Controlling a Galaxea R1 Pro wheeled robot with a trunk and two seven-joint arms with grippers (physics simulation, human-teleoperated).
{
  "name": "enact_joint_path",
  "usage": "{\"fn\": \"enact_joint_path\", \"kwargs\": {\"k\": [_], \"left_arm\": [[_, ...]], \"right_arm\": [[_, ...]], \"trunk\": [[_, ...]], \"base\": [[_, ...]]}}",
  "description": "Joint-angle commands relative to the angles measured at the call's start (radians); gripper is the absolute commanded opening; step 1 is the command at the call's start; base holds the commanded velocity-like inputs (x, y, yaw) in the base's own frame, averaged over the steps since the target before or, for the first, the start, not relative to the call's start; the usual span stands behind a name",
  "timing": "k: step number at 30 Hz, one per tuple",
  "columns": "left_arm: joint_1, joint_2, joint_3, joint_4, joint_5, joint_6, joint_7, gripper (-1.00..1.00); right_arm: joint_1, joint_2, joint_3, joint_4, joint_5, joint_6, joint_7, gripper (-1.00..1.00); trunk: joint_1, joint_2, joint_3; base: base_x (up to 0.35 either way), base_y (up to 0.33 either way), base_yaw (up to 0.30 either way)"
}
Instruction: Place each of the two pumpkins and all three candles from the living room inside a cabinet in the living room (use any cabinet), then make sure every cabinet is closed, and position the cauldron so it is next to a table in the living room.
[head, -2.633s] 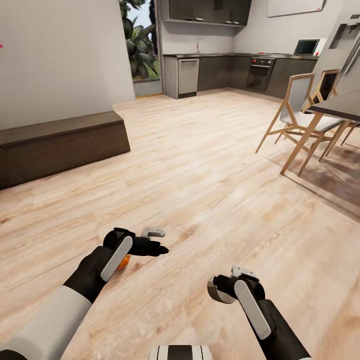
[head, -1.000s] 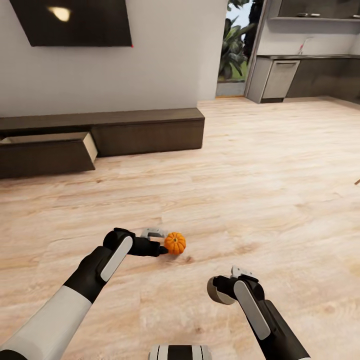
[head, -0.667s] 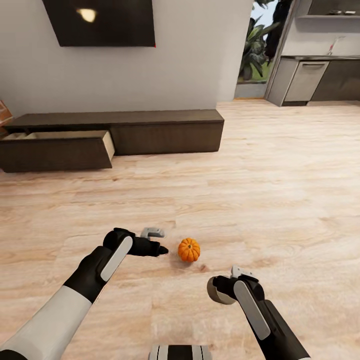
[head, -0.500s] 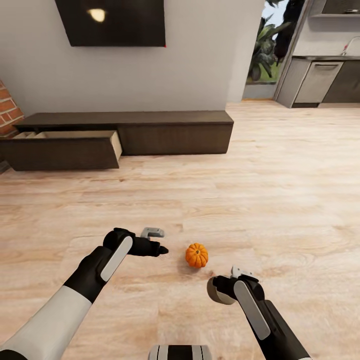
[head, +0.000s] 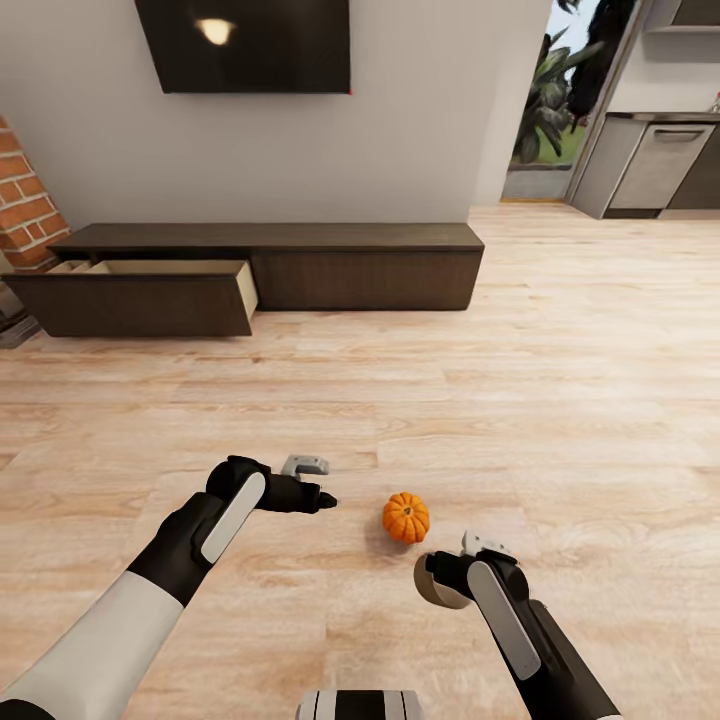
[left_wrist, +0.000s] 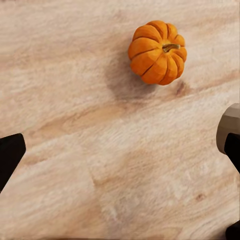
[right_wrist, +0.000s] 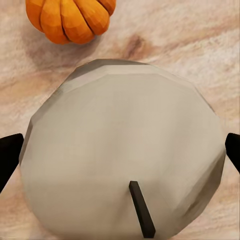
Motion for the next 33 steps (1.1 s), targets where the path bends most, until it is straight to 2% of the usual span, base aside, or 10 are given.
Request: {"fn": "enact_joint_path", "kwargs": {"k": [1,12,24,33], "left_arm": [[-0.001,0.001,-0.002,-0.001,0.002,0.002,0.002,1.0],[-0.001,0.001,-0.002,-0.001,0.002,0.002,0.002,1.0],[-0.001,0.001,-0.001,0.001,0.002,0.002,0.002,1.0],[-0.001,0.001,-0.001,0.0,0.002,0.002,0.002,1.0]], "right_arm": [[0.0,0.0,0.001,-0.001,-0.013,-0.001,-0.011,-1.0],[0.0,0.0,0.001,-0.001,-0.014,-0.002,-0.011,-1.0],[0.0,0.0,0.001,-0.003,-0.015,-0.002,-0.011,-1.0],[0.0,0.0,0.001,-0.003,-0.015,-0.001,-0.011,-1.0]], "trunk": [[0.0,0.0,-0.001],[0.0,0.0,-0.001],[0.0,0.0,-0.001],[0.0,0.0,-0.001]], "base": [[0.001,0.0,0.253],[0.1,0.0,0.267],[0.248,0.077,0.058],[0.249,0.109,0.244]]}}
